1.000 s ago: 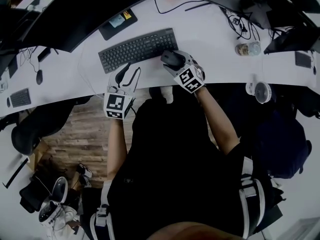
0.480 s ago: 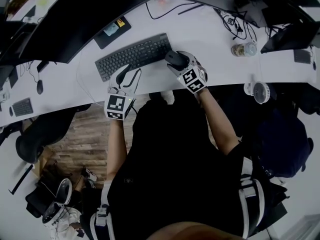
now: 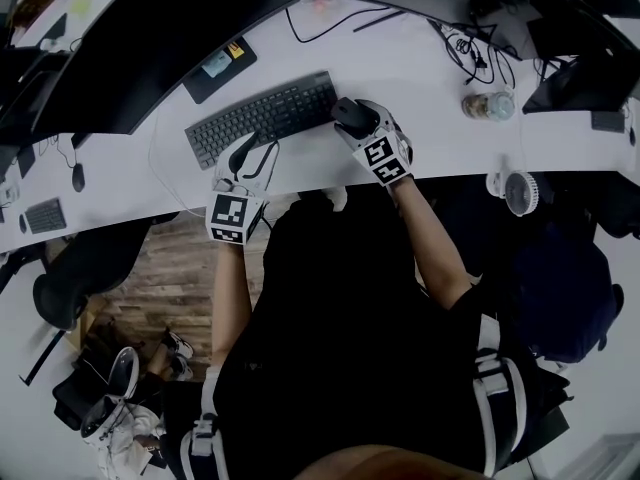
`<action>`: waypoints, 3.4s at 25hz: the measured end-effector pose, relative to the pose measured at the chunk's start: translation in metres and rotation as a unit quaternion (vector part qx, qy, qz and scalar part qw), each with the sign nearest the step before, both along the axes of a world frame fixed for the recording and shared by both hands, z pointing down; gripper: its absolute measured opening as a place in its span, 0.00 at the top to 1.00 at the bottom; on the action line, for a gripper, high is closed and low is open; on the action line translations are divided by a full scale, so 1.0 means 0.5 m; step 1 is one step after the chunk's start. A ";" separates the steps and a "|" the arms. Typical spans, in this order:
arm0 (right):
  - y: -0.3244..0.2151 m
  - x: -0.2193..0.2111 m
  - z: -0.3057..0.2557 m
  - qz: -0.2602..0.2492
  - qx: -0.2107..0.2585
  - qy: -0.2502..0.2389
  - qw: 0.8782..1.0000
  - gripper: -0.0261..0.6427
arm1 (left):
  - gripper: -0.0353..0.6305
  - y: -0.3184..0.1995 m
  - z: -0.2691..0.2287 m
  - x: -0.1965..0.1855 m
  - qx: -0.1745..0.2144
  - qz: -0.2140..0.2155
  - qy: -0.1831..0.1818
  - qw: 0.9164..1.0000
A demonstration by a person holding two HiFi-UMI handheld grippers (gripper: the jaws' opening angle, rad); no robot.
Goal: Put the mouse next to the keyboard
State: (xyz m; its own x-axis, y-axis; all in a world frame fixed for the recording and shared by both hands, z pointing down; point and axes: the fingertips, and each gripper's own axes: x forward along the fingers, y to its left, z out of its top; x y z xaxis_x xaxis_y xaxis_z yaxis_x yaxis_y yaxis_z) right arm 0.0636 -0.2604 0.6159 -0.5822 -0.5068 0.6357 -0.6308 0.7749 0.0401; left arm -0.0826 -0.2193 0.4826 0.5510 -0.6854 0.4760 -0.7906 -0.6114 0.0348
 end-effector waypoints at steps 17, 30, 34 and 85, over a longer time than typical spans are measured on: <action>-0.078 0.037 0.068 0.045 -0.028 -0.009 0.999 0.53 | 0.72 -0.033 0.036 0.018 -0.031 -0.004 -0.012 0.999; -0.112 0.052 0.115 0.092 -0.049 -0.010 0.995 0.53 | 0.72 -0.035 0.056 0.035 -0.054 -0.001 -0.016 0.998; -0.124 0.058 0.129 0.106 -0.055 -0.011 0.993 0.53 | 0.72 -0.039 0.059 0.037 -0.058 -0.001 -0.021 0.998; -0.120 0.106 0.082 0.216 -0.024 -0.028 0.976 0.53 | 0.72 0.012 -0.006 0.043 -0.008 0.016 0.001 1.000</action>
